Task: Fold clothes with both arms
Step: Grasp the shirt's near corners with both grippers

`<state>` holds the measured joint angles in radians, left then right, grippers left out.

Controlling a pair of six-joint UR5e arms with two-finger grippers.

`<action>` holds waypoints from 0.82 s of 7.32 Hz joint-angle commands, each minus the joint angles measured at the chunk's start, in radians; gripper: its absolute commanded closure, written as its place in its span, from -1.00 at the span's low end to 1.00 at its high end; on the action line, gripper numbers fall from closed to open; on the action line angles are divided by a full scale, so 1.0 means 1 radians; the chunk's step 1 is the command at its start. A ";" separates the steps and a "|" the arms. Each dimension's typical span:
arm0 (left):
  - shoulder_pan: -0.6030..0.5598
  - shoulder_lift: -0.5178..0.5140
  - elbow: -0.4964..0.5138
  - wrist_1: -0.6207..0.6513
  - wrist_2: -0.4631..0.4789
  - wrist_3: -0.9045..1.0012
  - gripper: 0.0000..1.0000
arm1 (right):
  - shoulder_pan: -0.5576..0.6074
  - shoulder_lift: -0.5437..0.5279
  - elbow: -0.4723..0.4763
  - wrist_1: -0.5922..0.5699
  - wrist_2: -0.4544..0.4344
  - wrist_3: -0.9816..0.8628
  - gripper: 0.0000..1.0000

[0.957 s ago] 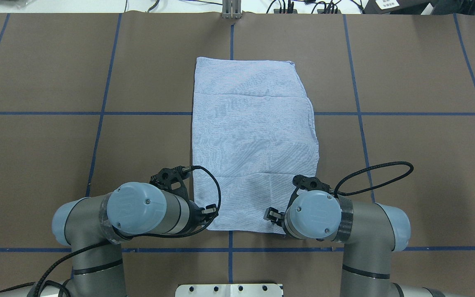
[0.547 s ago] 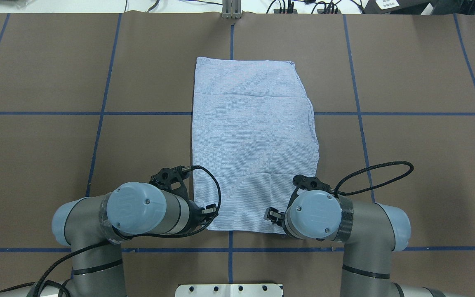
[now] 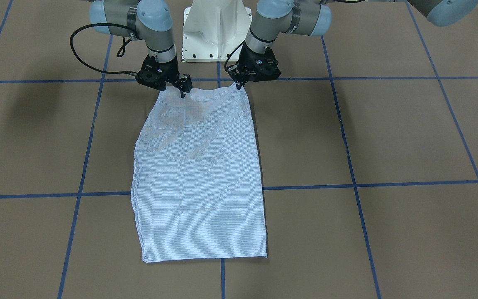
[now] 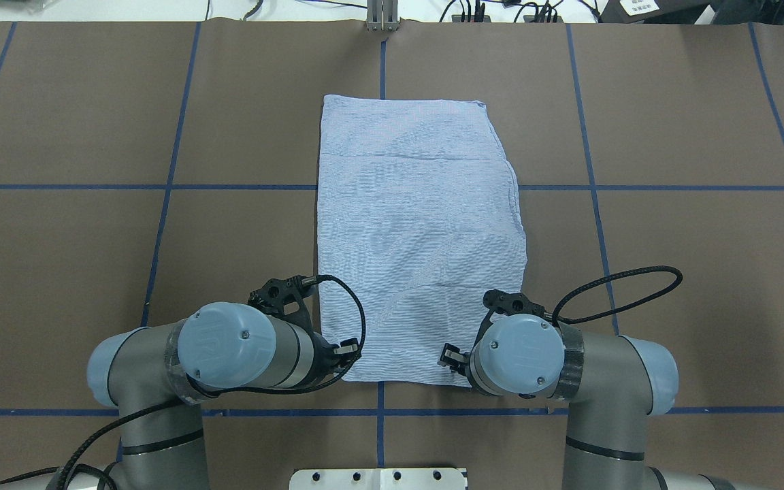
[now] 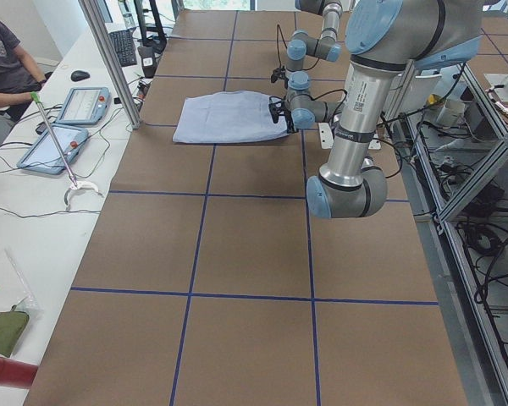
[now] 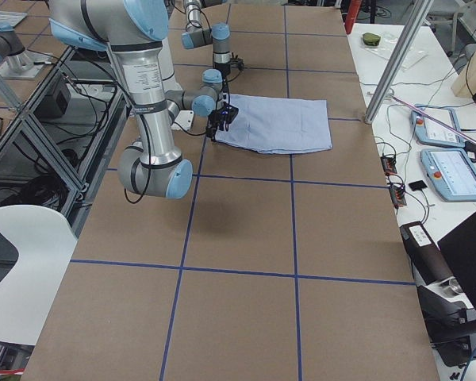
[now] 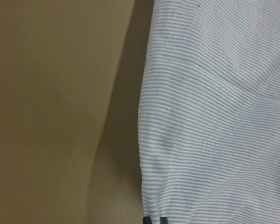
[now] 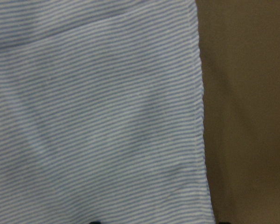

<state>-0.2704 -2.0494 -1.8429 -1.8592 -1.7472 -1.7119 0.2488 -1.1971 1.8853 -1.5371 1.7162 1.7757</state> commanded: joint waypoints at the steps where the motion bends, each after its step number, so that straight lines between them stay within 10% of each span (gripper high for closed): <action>1: -0.001 0.000 0.001 0.000 0.000 0.000 1.00 | 0.001 0.001 0.002 0.002 0.000 0.001 0.01; 6: -0.001 0.002 0.005 0.000 0.002 0.002 1.00 | 0.020 0.019 0.008 0.002 0.002 0.001 0.60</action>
<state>-0.2715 -2.0491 -1.8388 -1.8589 -1.7457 -1.7115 0.2615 -1.1885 1.8902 -1.5365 1.7178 1.7762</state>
